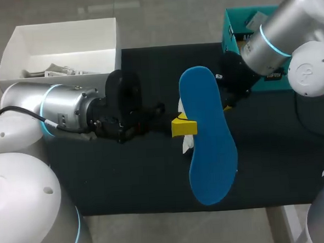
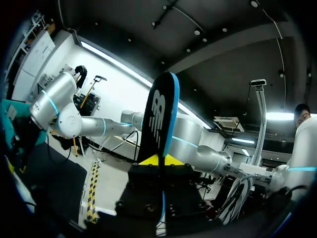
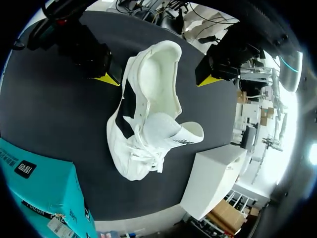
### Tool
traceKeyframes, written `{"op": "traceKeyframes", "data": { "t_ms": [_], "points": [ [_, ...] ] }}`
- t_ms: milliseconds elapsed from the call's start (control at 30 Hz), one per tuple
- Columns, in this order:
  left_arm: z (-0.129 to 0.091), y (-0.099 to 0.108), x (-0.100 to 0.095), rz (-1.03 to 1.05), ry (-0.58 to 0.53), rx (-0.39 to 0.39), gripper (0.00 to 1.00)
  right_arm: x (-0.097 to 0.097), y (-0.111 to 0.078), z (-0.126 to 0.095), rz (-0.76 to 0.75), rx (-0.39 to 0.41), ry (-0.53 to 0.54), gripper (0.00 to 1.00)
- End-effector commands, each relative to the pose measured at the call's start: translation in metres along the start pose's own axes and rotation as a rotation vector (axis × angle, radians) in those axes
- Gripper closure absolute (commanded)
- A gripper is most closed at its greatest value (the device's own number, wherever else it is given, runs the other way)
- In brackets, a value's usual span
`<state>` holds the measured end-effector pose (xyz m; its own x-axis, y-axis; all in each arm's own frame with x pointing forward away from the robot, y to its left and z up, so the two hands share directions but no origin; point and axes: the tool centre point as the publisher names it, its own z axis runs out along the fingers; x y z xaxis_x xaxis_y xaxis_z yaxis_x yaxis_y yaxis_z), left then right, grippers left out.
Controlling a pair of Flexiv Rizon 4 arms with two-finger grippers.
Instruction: Take the shoe out of the shoebox, open the shoe tongue, remove and reinsert the insole, then place the shoe into the shoebox
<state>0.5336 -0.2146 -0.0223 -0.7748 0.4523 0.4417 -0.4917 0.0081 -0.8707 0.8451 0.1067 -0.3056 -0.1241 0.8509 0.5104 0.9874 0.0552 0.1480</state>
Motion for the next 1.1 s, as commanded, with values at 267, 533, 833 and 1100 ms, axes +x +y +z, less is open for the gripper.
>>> {"op": "traceKeyframes", "data": {
  "t_ms": [267, 533, 833, 1100],
  "points": [
    [0.000, 0.001, 0.001, 0.000, -0.002, 0.003, 1.00, 0.040, -0.008, -0.099, 0.194, -0.009, 0.654, 0.00],
    [0.000, 0.001, 0.001, 0.000, -0.002, 0.003, 1.00, 0.063, -0.001, -0.149, 0.282, -0.040, 0.868, 0.00],
    [0.000, 0.001, 0.001, 0.000, -0.002, 0.003, 1.00, 0.082, 0.007, -0.179, 0.255, -0.084, 0.950, 0.00],
    [0.000, 0.001, 0.001, 0.000, -0.002, 0.003, 1.00, 0.085, 0.012, -0.183, 0.238, -0.076, 0.955, 0.00]
  ]
}}
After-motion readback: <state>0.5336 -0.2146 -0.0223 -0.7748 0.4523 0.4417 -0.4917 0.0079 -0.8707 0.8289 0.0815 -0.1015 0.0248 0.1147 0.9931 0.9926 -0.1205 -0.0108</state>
